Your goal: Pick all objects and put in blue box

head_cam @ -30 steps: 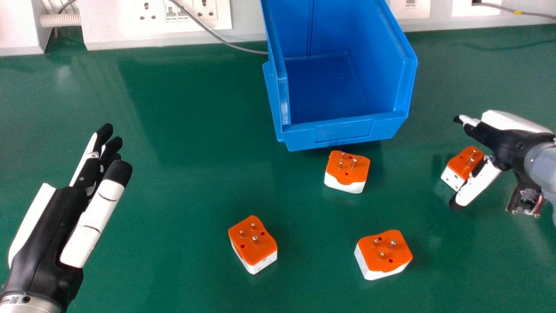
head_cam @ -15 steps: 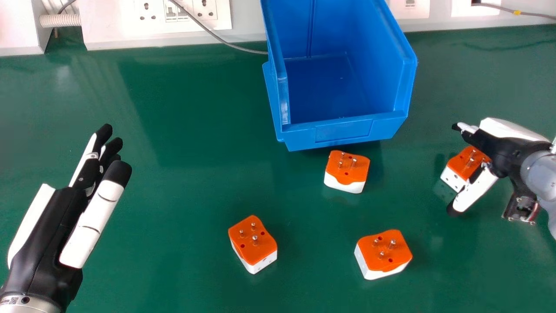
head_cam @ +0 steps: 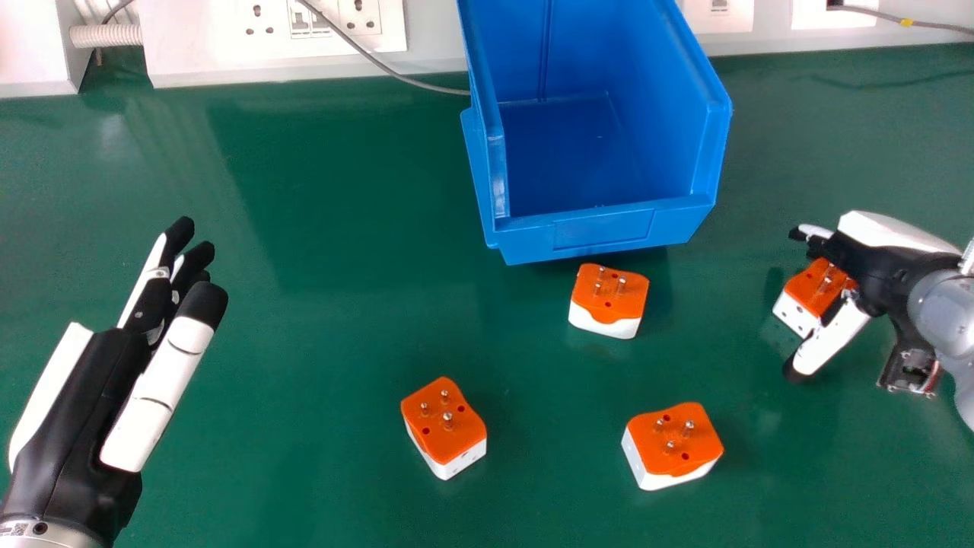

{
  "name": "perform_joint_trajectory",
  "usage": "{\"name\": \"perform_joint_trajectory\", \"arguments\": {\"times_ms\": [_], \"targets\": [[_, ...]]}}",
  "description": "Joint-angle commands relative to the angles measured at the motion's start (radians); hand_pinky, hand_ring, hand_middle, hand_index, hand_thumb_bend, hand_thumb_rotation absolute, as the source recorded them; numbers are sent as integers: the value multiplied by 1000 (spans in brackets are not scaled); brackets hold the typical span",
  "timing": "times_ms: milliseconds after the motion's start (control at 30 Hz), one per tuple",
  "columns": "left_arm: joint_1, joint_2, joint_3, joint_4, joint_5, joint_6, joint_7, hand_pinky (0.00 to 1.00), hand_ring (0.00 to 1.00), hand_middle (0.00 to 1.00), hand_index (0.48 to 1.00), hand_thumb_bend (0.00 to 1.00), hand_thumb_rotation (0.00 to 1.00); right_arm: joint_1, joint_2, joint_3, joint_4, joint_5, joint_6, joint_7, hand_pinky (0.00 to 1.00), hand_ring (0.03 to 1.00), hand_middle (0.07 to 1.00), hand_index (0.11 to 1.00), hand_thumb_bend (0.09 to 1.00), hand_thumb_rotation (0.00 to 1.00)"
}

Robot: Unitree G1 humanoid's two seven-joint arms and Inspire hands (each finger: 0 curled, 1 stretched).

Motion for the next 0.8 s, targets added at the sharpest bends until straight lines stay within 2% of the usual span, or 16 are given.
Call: {"name": "perform_joint_trajectory", "arguments": {"times_ms": [0, 33, 67, 133, 167, 233, 267, 400, 600, 767], "targets": [[3, 13, 15, -28, -8, -6, -1, 942, 980, 983, 1000, 742, 945, -21, -2, -6, -1, 3, 0, 1, 376, 432, 640, 932, 602, 2], [3, 14, 16, -28, -9, -5, -1, 942, 980, 983, 1000, 742, 945, -20, -1, -6, -3, 3, 1, 0, 376, 432, 640, 932, 602, 2], [3, 14, 16, -28, -10, -4, -1, 943, 980, 982, 1000, 743, 945, -19, -1, -6, -3, 4, 1, -1, 318, 375, 606, 929, 593, 2], [4, 13, 16, -31, -11, -2, -1, 943, 980, 982, 1000, 743, 945, -22, 1, 0, 3, -2, 0, -5, 318, 375, 606, 929, 593, 2], [5, 13, 17, -31, -11, -2, -2, 943, 980, 982, 1000, 744, 944, -24, 2, 3, 6, -4, 1, -5, 271, 329, 579, 925, 585, 1], [6, 14, 18, -30, -11, -3, -2, 943, 980, 982, 1000, 744, 944, -22, 0, 9, 2, -12, 1, -8, 271, 329, 579, 925, 585, 1], [6, 14, 18, -30, -11, -4, -2, 943, 980, 982, 1000, 744, 944, -21, -1, 12, 0, -17, 1, -10, 234, 291, 557, 920, 579, 1], [5, 14, 18, -33, -9, -1, 0, 943, 980, 982, 1000, 745, 944, -16, -8, 23, -10, -33, -8, -19, 184, 240, 526, 902, 569, 0], [4, 14, 19, -25, -8, -15, -4, 942, 979, 981, 1000, 742, 944, -4, -14, 33, -21, -66, -28, -86, 144, 198, 499, 863, 558, 0], [3, 13, 17, -26, -9, -12, -3, 939, 977, 979, 1000, 732, 944, 11, -16, 35, -18, -85, -66, -168, 141, 192, 485, 806, 551, 0]]}}
